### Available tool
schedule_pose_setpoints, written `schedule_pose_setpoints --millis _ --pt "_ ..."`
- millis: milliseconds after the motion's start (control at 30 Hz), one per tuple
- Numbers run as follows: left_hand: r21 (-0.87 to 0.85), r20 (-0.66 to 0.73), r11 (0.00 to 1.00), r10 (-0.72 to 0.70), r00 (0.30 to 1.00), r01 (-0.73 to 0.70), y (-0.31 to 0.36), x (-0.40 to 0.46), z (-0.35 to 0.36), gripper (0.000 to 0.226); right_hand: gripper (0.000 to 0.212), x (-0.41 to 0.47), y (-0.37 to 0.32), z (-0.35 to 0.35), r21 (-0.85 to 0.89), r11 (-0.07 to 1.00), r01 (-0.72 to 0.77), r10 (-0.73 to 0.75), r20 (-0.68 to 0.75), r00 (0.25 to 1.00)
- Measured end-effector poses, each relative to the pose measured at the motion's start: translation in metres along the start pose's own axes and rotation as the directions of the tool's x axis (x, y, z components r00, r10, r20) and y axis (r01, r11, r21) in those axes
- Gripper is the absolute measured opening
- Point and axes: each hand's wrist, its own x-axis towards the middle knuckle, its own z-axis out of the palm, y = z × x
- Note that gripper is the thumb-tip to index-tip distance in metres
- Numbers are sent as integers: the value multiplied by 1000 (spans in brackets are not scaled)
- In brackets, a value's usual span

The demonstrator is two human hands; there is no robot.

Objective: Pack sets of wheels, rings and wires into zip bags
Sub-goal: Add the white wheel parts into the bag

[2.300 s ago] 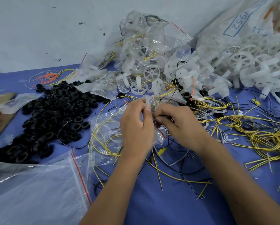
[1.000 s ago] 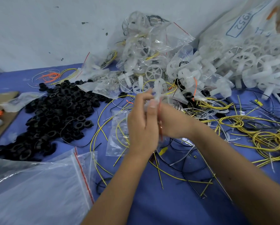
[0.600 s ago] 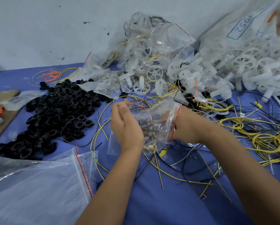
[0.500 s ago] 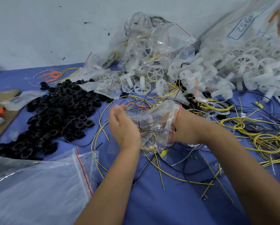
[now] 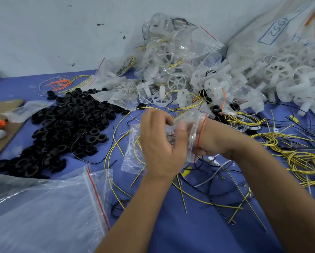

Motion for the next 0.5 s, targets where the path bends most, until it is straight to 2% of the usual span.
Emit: schedule_pose_setpoints --millis 67,133,233,300,400,433,500 --pt "-4 119 999 44 992 -44 10 -5 5 39 9 2 -2 -1 168 984 52 -49 -19 999" --pt "50 180 999 10 984 -19 16 -8 9 37 8 3 -7 -1 271 960 73 -69 -25 997" --pt "81 179 997 -7 984 -8 10 -7 8 23 40 9 2 -2 353 935 -27 55 -69 996" --pt "58 196 998 14 980 -26 8 -7 7 21 43 10 5 0 454 886 -92 136 -65 989" --pt "9 218 993 113 969 -118 18 -11 9 18 35 11 1 -1 605 789 -110 121 23 992" --pt "-17 227 987 160 961 -160 22 -12 10 17 34 11 -2 -1 679 726 -108 71 83 994" --pt "-40 238 976 218 947 -215 27 -15 12 15 37 12 -6 0 815 574 -81 10 92 996"
